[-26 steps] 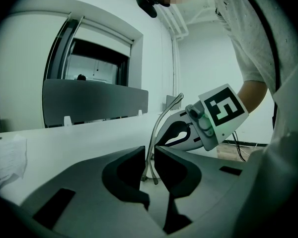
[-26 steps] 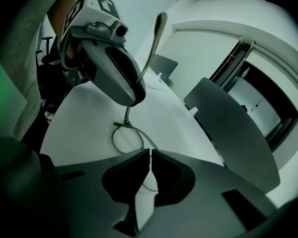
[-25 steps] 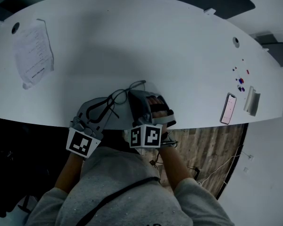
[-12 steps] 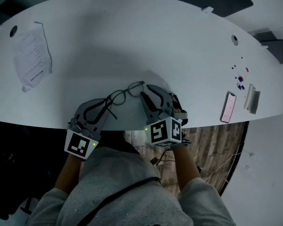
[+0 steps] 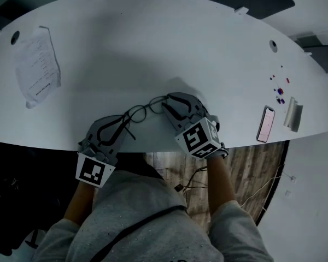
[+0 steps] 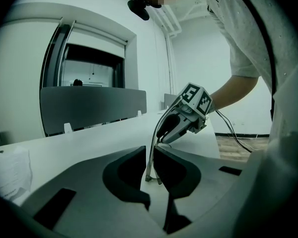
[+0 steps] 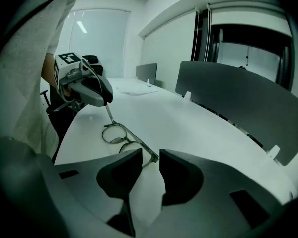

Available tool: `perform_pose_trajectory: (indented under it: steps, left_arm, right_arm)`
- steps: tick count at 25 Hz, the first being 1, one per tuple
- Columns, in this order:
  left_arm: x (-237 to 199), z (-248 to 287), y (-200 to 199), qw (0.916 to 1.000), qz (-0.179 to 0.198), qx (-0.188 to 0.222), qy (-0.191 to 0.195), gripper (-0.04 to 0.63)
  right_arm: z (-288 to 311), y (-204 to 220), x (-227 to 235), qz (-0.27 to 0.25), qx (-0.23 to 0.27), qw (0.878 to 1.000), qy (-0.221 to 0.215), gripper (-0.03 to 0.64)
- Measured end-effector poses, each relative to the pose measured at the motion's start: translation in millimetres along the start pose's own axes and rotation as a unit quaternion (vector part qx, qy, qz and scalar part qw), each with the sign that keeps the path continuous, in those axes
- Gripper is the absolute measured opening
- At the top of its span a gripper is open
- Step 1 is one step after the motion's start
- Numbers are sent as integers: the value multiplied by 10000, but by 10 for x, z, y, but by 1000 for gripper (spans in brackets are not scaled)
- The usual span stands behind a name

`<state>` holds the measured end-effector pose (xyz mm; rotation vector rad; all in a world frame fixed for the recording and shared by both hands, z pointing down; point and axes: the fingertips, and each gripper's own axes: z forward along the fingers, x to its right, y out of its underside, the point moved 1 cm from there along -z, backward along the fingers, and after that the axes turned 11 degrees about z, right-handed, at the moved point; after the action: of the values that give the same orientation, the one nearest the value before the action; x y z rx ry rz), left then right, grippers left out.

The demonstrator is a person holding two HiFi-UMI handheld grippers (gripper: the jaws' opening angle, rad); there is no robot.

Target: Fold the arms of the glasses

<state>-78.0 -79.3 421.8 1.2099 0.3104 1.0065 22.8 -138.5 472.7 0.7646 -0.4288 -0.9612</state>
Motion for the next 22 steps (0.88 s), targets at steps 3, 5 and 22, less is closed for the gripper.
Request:
perform_pose_trajectory:
  steps: [3, 5, 22]
  left_arm:
    - [-35, 18, 1, 10000, -12, -12, -16, 57]
    - [-80, 17, -21, 9999, 60, -21, -99, 57]
    - [-218, -39, 25, 9966, 35, -307, -768, 41]
  right_arm:
    - [-18, 19, -35, -146, -81, 9998, 62, 88]
    - [-33, 40, -71, -188, -108, 9997, 98, 76]
    - [-138, 137, -193, 246, -57, 9972, 703, 57]
